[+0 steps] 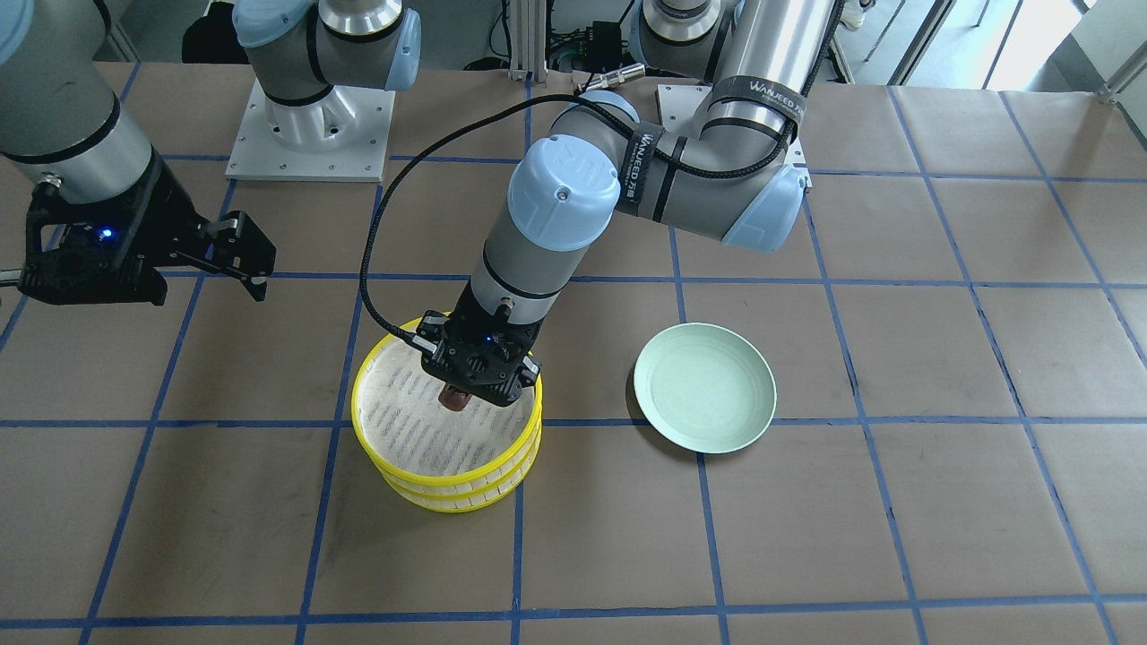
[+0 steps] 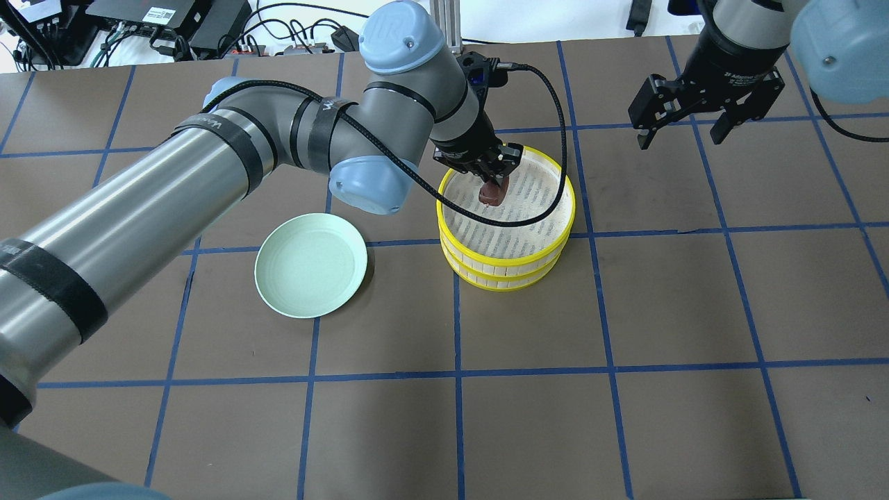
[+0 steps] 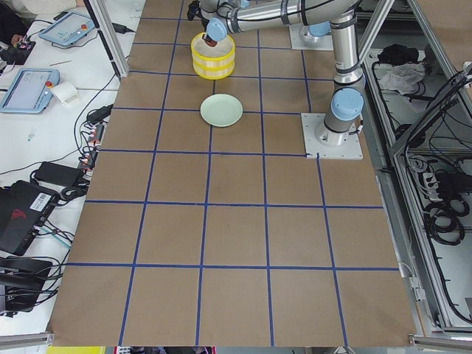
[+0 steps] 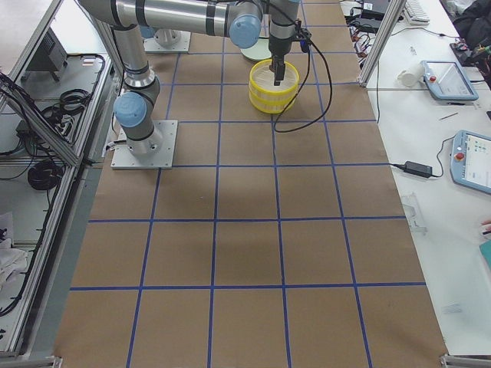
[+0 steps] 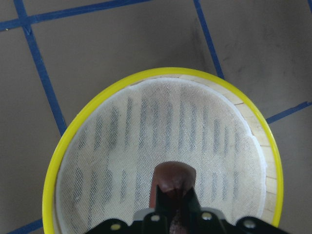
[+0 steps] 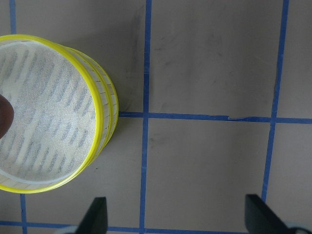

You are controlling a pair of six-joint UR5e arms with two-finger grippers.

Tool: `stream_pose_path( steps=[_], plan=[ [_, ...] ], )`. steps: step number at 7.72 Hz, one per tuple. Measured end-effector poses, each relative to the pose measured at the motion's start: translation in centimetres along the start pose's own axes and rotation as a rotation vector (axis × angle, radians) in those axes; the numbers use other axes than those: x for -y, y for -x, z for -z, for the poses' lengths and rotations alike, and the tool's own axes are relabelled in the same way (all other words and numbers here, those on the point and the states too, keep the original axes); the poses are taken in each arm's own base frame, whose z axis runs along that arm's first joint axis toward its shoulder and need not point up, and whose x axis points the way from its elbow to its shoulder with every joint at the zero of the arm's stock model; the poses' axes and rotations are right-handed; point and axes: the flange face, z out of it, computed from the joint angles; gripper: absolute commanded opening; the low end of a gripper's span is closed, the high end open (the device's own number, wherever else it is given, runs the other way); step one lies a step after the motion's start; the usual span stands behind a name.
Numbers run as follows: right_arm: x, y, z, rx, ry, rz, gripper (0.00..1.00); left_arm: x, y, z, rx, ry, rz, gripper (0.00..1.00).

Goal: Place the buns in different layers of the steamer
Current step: 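Lower the brown bun onto the top tier and open the left gripper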

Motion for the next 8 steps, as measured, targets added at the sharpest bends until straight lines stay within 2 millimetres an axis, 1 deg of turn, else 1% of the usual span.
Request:
stream_pose_path(
  steps=[2,5,8],
  plan=[
    [0.0,0.0,0.0,0.0,-0.002,0.001,1.0,-0.1,0.1,-0.1,0.005,0.015,0.01,1.0],
    [0.0,0.0,0.0,-0.001,-0.004,0.002,1.0,-0.8,0.0,2.0,0.038,0.043,0.022,1.0],
    [0.0,0.0,0.1,0.001,-0.005,0.002,1.0,-1.0,0.3,2.8,0.065,0.053,0.025,1.0]
  ],
)
